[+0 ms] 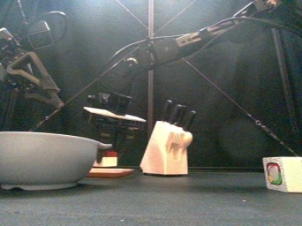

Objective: Put salmon sushi right of holder

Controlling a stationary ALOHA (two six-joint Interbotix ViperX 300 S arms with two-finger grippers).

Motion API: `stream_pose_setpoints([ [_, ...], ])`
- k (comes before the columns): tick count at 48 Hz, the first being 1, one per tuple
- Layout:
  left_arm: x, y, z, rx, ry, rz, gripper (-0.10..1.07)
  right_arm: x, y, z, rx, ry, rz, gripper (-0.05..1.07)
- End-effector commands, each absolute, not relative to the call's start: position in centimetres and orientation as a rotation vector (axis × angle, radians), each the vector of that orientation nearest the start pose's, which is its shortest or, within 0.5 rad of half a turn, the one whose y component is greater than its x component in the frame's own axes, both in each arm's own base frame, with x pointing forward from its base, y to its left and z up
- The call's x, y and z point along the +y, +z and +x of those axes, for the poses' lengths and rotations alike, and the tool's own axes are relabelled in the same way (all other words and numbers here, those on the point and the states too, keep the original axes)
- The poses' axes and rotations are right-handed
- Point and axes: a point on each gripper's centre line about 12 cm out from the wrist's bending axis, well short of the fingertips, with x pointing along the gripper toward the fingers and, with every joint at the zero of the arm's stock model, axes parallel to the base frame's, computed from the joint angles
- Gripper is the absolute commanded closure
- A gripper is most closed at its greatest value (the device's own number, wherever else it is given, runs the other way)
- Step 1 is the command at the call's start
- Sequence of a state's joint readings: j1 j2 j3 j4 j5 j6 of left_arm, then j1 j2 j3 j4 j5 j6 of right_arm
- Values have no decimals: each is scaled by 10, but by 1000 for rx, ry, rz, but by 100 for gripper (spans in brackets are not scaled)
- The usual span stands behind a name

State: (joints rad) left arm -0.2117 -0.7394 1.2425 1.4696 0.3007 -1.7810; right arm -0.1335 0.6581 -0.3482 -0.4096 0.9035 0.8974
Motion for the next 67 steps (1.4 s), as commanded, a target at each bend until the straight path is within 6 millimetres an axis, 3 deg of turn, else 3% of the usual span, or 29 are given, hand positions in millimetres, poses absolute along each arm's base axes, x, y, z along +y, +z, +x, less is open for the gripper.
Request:
stream_pose_setpoints([
  [1, -8, 191, 207, 486, 167, -176, 7, -112, 177, 552, 919, -735, 456, 44],
  [13, -8, 191, 208, 485, 168, -177, 7, -106, 190, 551, 903, -726, 449, 44],
  [34, -8, 190, 207, 489, 171, -177, 7, -86, 260, 531, 830, -712, 412, 45],
  [53, -7, 187, 205, 498, 174, -183, 7, -82, 312, 480, 806, -763, 378, 45],
  [67, -7, 187, 206, 497, 175, -185, 7, -76, 335, 438, 749, -766, 415, 45],
])
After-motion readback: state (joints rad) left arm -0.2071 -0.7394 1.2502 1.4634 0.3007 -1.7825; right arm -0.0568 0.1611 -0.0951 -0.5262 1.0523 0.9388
